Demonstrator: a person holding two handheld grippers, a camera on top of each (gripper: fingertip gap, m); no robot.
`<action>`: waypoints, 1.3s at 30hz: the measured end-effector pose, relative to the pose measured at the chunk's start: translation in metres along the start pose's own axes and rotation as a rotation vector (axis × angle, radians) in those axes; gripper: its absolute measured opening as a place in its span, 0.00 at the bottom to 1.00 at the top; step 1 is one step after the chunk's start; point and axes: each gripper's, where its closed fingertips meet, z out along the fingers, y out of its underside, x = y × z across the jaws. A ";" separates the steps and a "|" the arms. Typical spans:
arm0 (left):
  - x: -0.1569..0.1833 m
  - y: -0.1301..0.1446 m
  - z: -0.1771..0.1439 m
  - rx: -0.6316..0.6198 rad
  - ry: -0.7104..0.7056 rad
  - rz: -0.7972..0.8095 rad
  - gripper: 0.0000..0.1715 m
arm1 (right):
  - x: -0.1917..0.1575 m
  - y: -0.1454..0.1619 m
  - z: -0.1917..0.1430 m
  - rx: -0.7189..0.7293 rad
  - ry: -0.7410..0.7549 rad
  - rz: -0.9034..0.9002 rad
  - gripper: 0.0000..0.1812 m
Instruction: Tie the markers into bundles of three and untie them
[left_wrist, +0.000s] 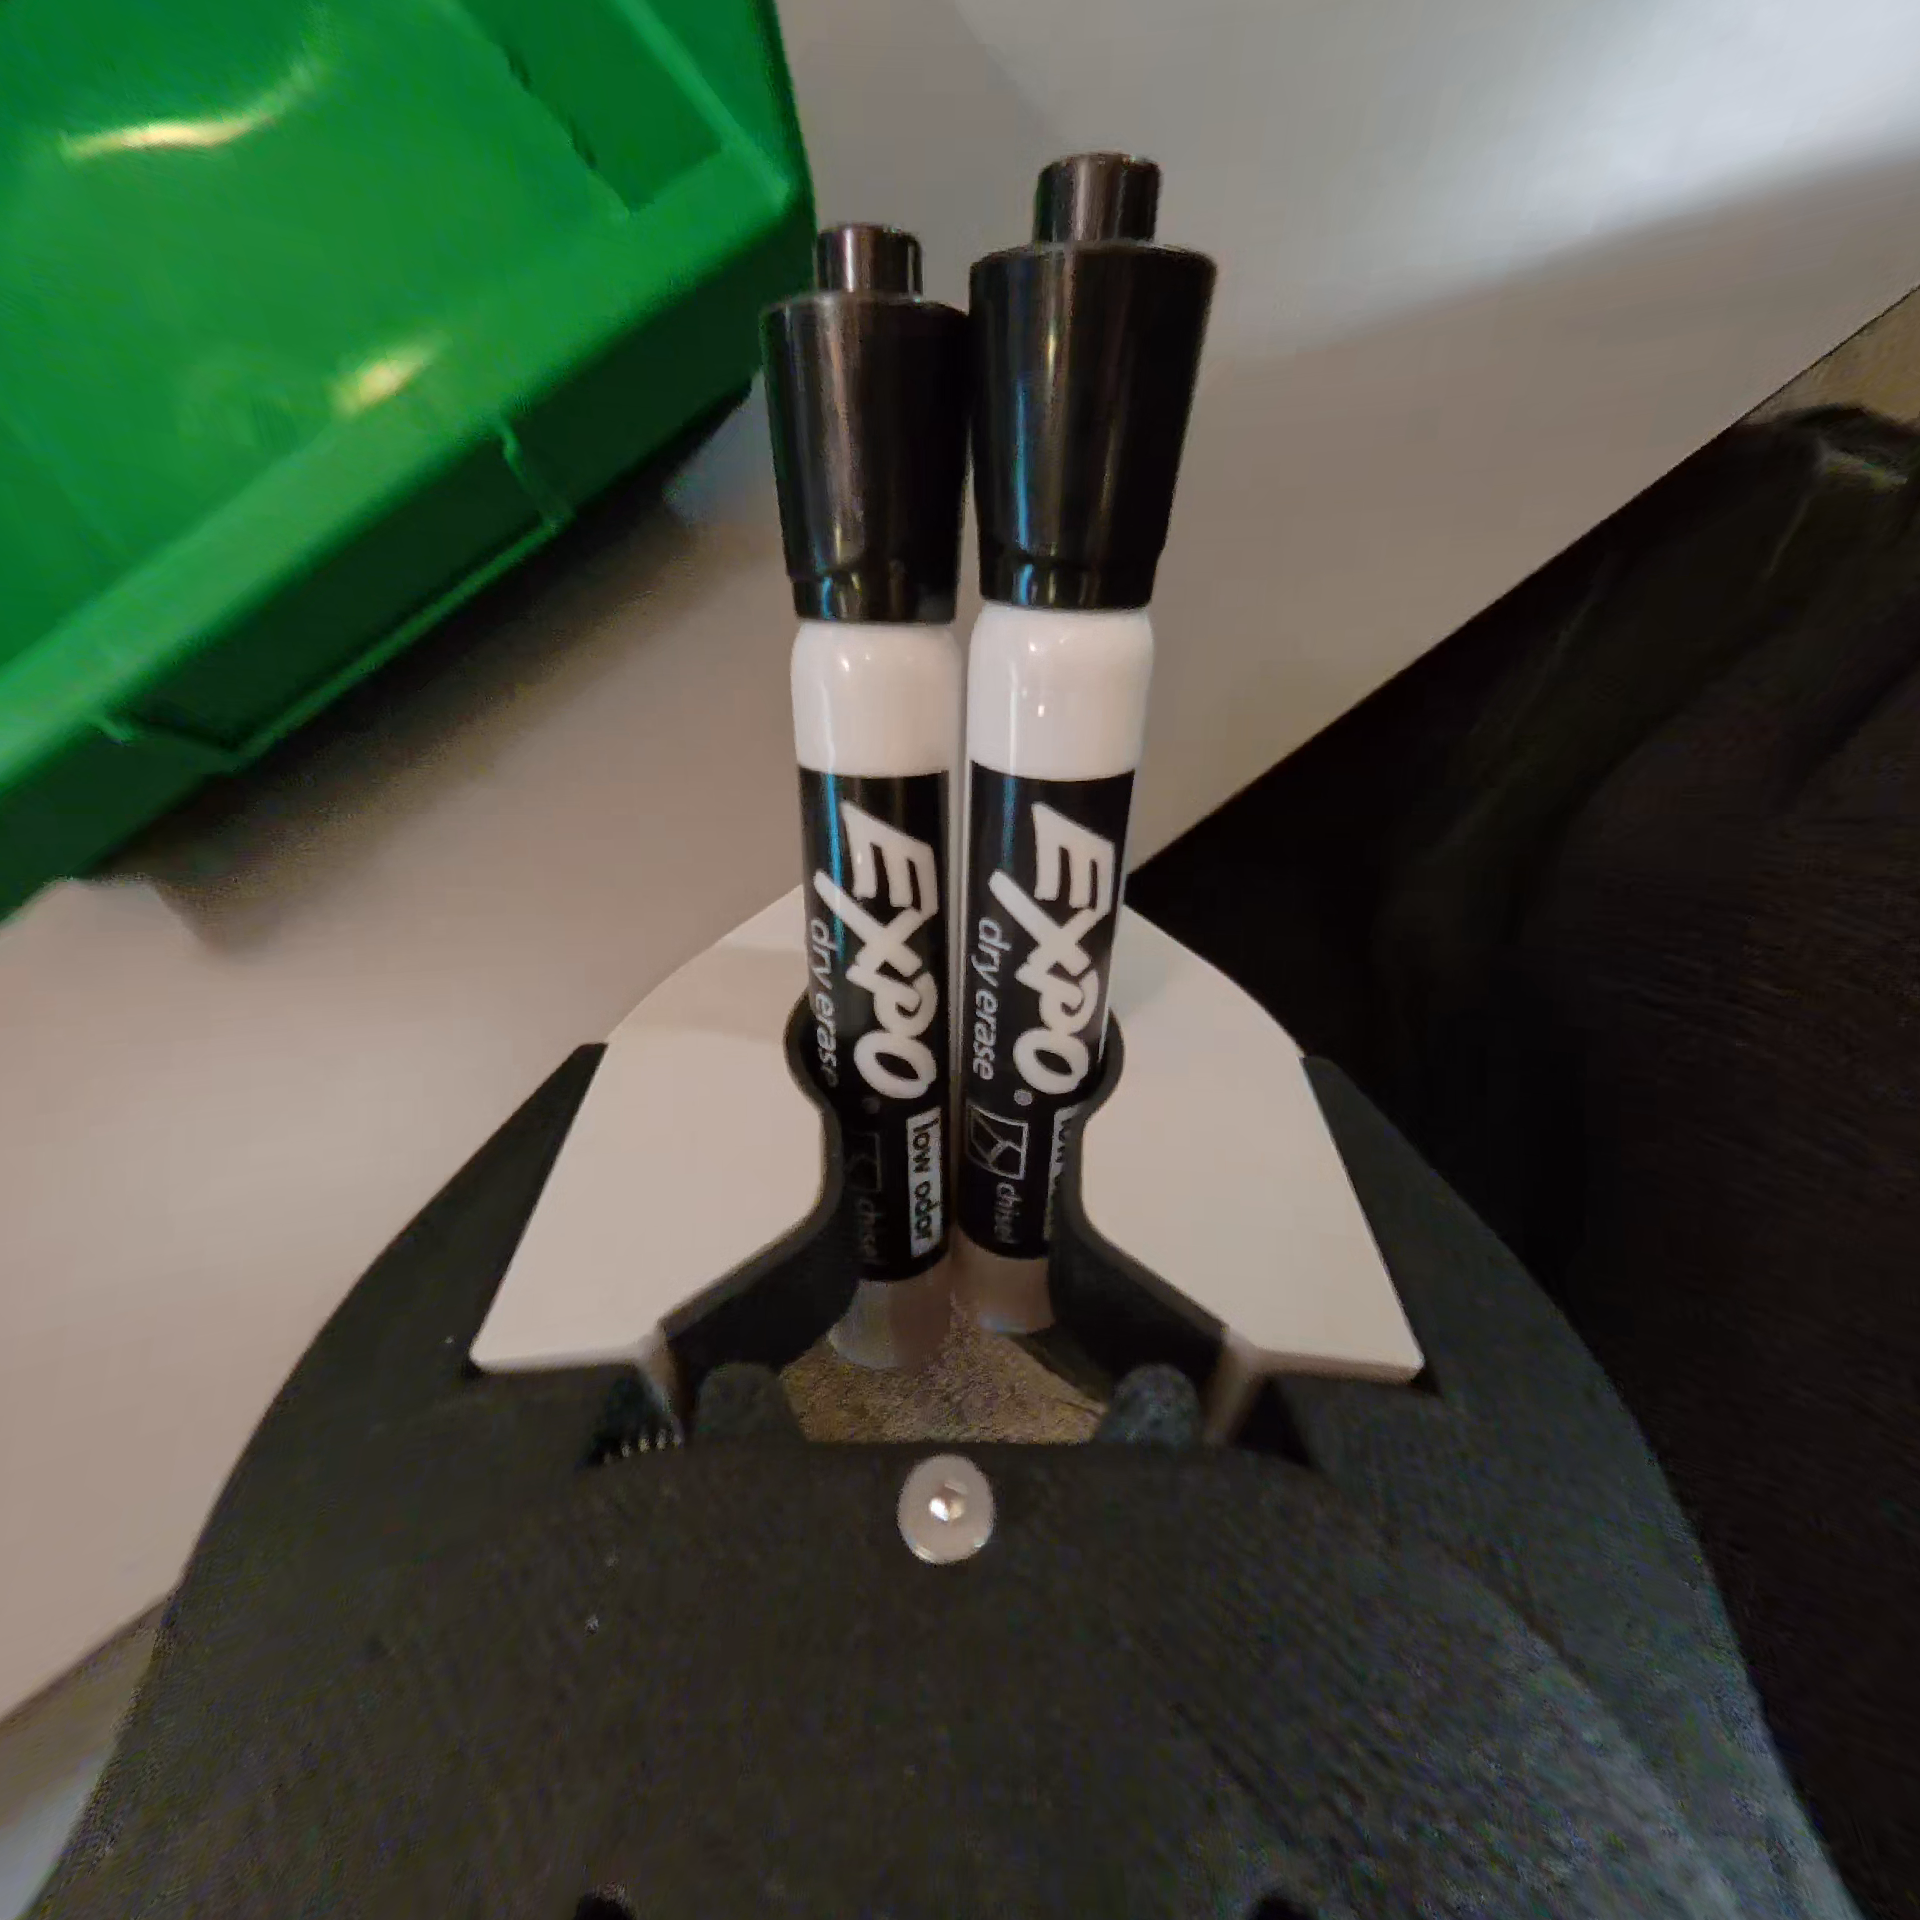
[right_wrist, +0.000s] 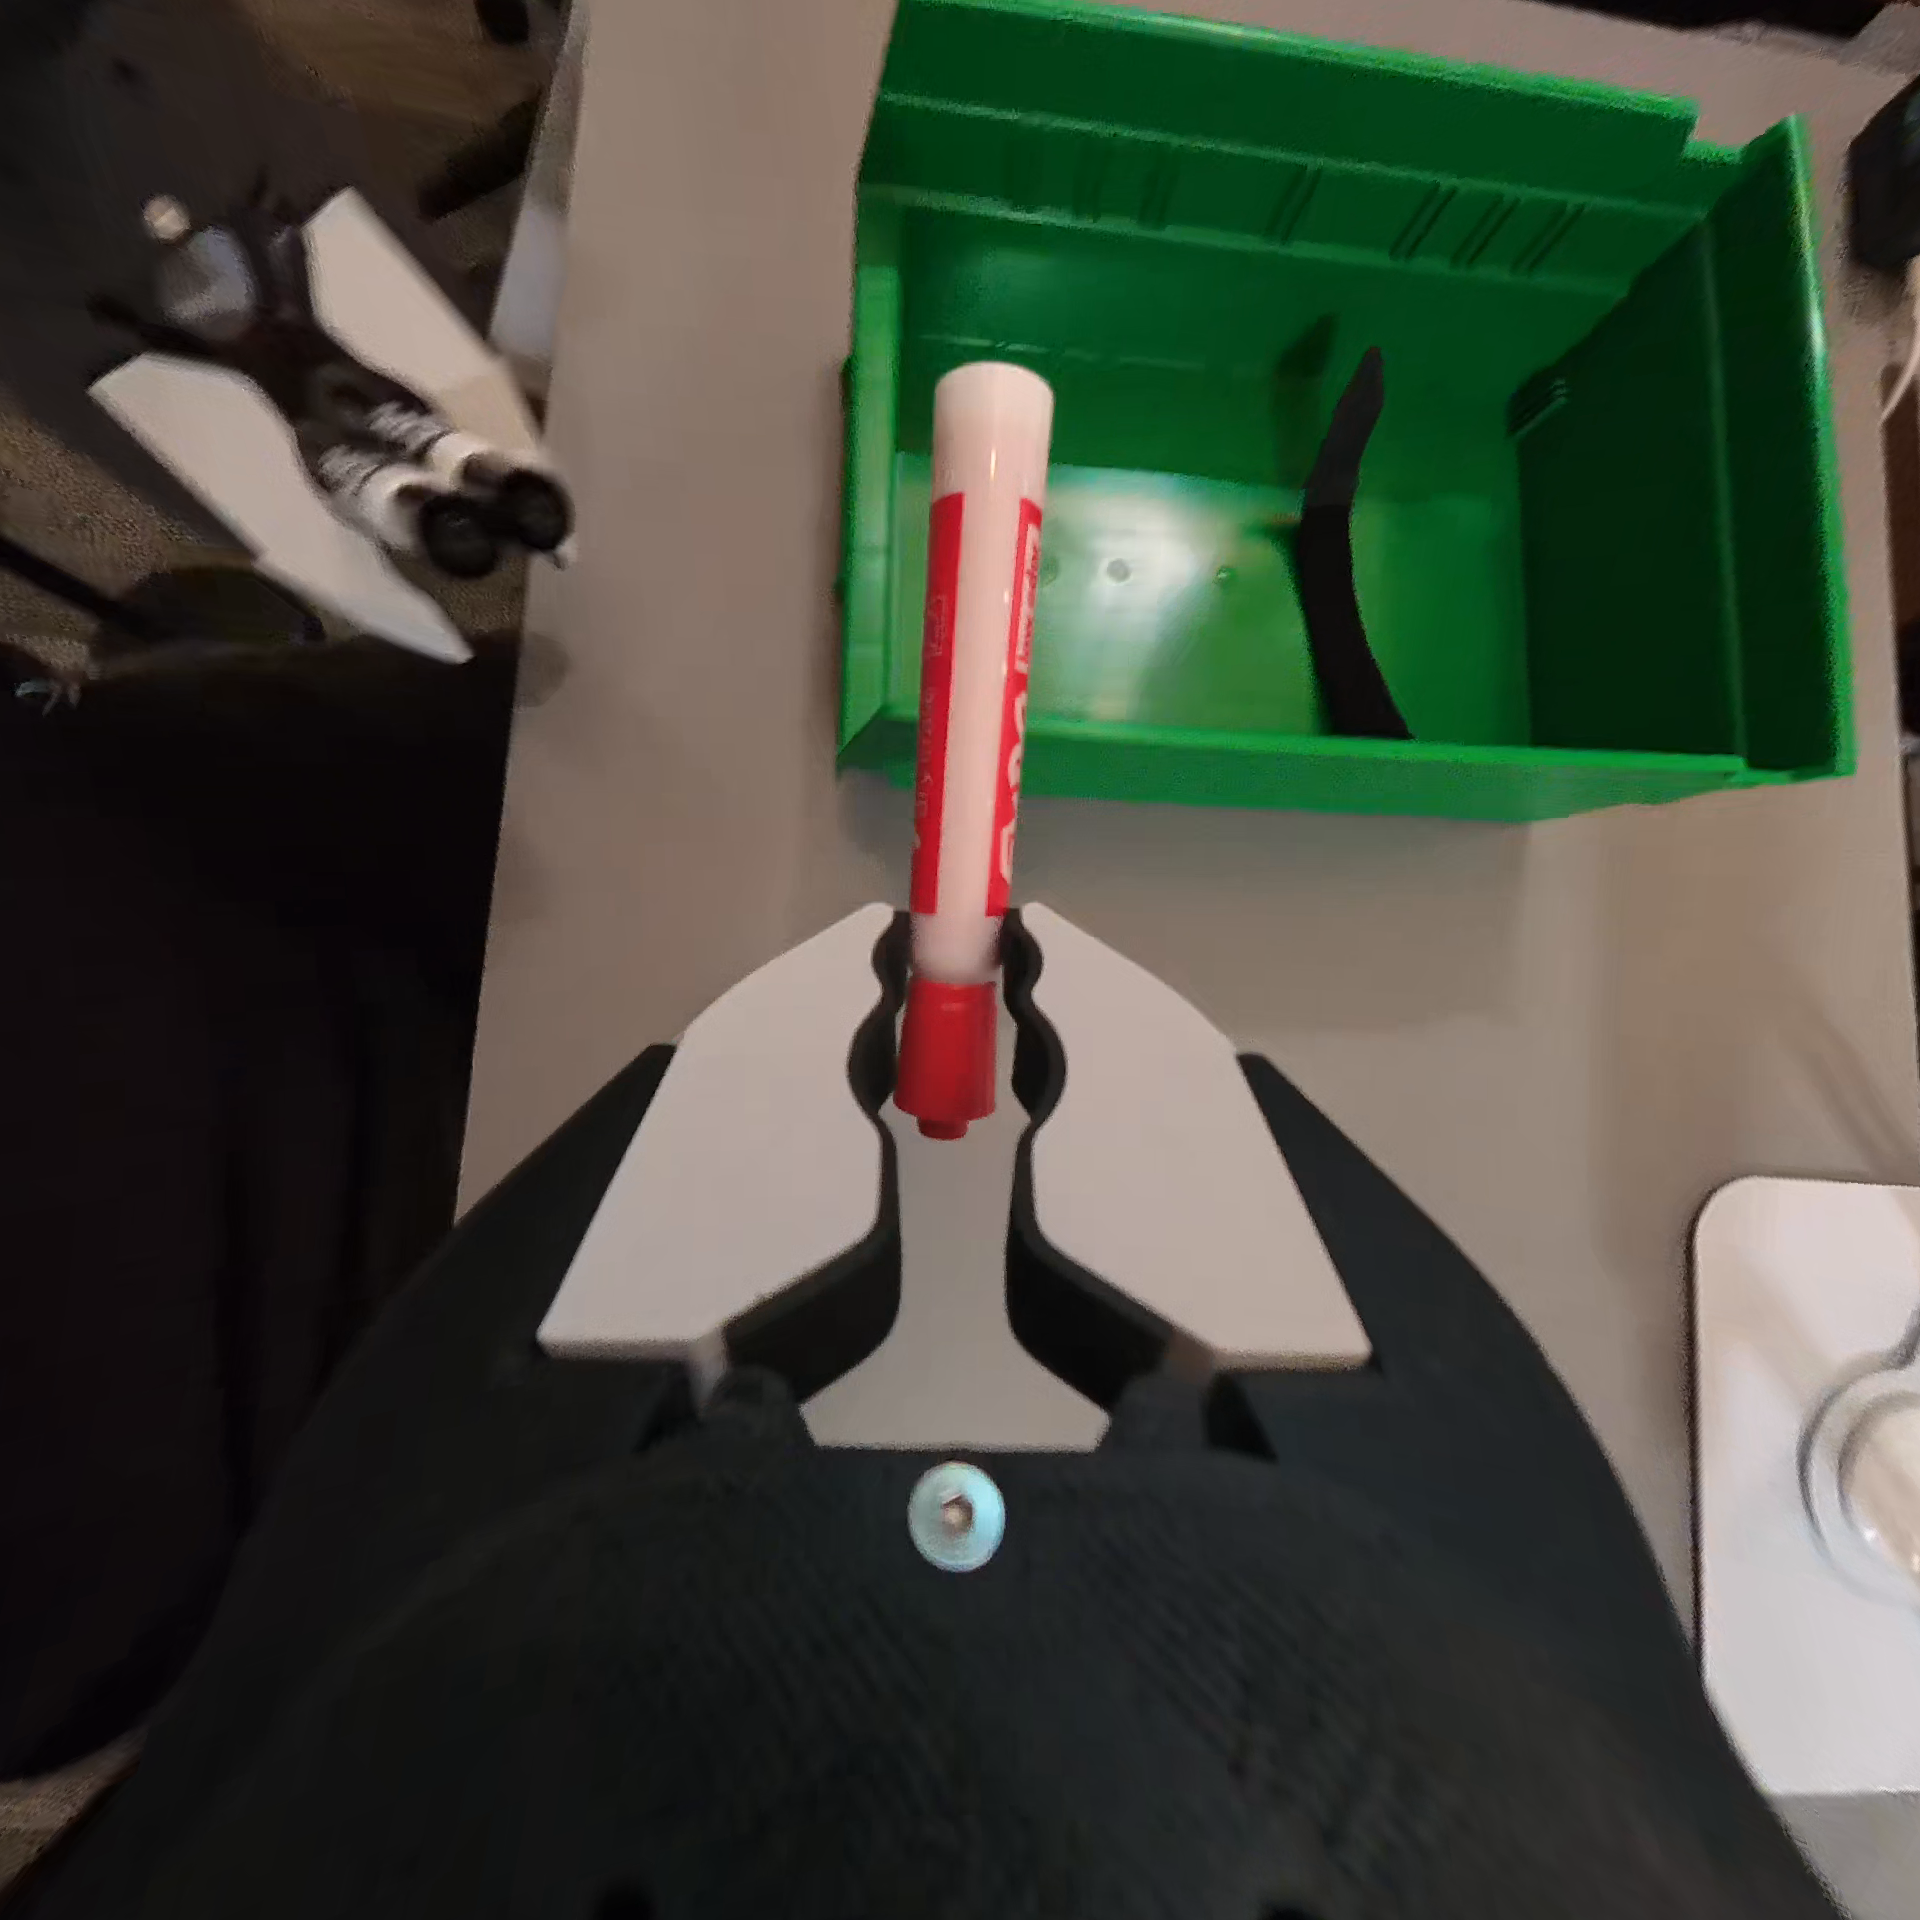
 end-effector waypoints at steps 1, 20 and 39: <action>-0.002 -0.005 0.003 -0.023 -0.015 0.015 0.25 | -0.012 0.008 -0.005 0.004 -0.021 -0.037 0.10; 0.104 -0.108 0.104 -0.411 0.285 0.494 0.25 | -0.069 0.145 -0.070 -0.314 0.602 -0.550 0.10; 0.149 -0.089 0.104 -0.515 0.416 0.621 0.26 | -0.097 0.150 -0.041 -0.398 0.589 -0.692 0.10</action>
